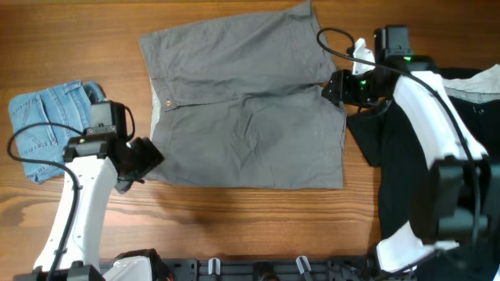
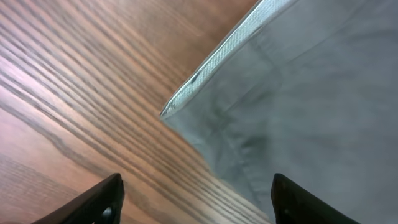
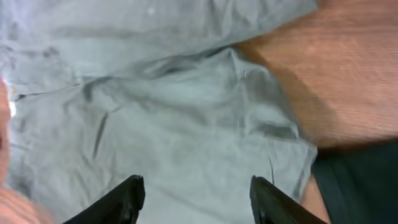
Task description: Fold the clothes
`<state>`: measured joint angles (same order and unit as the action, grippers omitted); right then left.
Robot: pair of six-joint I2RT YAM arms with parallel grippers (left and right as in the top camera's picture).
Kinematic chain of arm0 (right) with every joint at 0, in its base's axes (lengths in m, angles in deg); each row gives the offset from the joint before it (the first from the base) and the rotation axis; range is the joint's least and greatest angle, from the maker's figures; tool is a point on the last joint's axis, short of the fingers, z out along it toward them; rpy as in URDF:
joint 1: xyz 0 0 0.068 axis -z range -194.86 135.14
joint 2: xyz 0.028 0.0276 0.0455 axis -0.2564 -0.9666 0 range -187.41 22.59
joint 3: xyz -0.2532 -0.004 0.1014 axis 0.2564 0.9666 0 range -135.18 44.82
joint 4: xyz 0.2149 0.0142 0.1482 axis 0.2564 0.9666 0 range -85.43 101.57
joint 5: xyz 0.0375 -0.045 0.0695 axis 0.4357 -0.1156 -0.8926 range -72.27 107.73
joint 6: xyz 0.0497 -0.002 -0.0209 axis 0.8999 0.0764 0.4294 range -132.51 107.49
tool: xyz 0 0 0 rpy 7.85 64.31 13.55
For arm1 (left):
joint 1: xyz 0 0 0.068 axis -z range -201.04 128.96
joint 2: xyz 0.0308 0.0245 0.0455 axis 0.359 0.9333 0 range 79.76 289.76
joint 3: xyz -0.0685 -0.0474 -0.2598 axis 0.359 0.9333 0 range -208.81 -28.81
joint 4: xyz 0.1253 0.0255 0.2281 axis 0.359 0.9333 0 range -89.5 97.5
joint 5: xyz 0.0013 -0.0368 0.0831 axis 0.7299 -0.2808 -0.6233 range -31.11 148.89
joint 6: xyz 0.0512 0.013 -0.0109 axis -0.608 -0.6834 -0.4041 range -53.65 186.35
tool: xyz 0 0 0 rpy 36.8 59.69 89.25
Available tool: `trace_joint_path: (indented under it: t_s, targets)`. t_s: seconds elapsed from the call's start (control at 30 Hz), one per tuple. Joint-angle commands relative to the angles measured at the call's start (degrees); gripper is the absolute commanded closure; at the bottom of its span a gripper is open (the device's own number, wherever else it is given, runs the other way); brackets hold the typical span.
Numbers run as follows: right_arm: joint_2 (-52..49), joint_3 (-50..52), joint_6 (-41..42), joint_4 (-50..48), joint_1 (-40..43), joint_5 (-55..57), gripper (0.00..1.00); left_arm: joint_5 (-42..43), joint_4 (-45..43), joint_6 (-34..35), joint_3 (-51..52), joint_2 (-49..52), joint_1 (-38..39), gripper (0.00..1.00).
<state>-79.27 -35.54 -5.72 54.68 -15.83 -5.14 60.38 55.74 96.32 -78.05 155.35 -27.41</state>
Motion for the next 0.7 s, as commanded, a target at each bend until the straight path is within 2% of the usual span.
trace_joint_path:
  t_s: [0.0,0.07,0.17,0.23,0.27,0.37,0.4,0.5,0.53,0.57,0.6,0.63,0.67]
  targets:
    - [2.62,0.33,1.62,2.56,-0.13,1.22,0.35,0.17,-4.70,0.83,5.77,2.91,0.09,0.29]
    - [2.34,0.46,2.43,3.82,-0.13,1.27,0.33,0.17,-7.30,1.03,7.41,4.61,0.09,0.38]
    - [1.95,1.36,2.38,4.37,-0.13,1.29,0.31,0.15,-10.95,2.05,8.96,8.31,0.09,0.42]
    - [1.95,2.45,2.38,3.39,-0.13,1.27,0.31,0.07,-12.72,2.03,9.11,10.67,0.09,0.49]
    - [1.95,3.02,2.25,2.93,-0.13,1.33,0.31,0.02,-13.99,2.03,9.11,12.15,0.09,0.55]
    - [1.95,4.74,2.27,1.38,-0.13,1.46,0.30,-2.12,-16.11,2.03,9.11,14.69,0.09,0.89]
    - [1.92,5.18,2.27,0.92,-0.13,1.46,0.30,-2.51,-15.82,2.01,9.09,14.80,0.09,0.96]
    - [1.88,7.37,2.40,-2.45,-0.13,1.49,0.30,-2.71,-10.40,2.03,7.96,14.14,-0.20,0.96]
    - [1.88,8.37,2.80,-4.26,-0.13,1.46,0.35,-2.91,-8.02,2.12,7.08,13.79,-0.70,0.96]
    - [1.88,9.62,3.85,-6.82,-0.15,1.44,0.48,-2.89,-5.51,2.08,5.77,13.20,-1.60,0.96]
    - [1.88,11.28,3.67,-10.25,-0.31,0.02,0.80,-3.54,-2.56,2.03,4.00,12.39,-2.82,0.96]
    - [1.88,12.76,3.54,-12.94,-0.59,-2.01,0.91,-3.52,-1.09,2.01,2.69,11.63,-3.72,0.96]
    - [1.88,14.21,2.93,-15.28,-1.09,-4.81,0.96,-3.45,-0.59,2.01,1.95,11.08,-4.13,0.96]
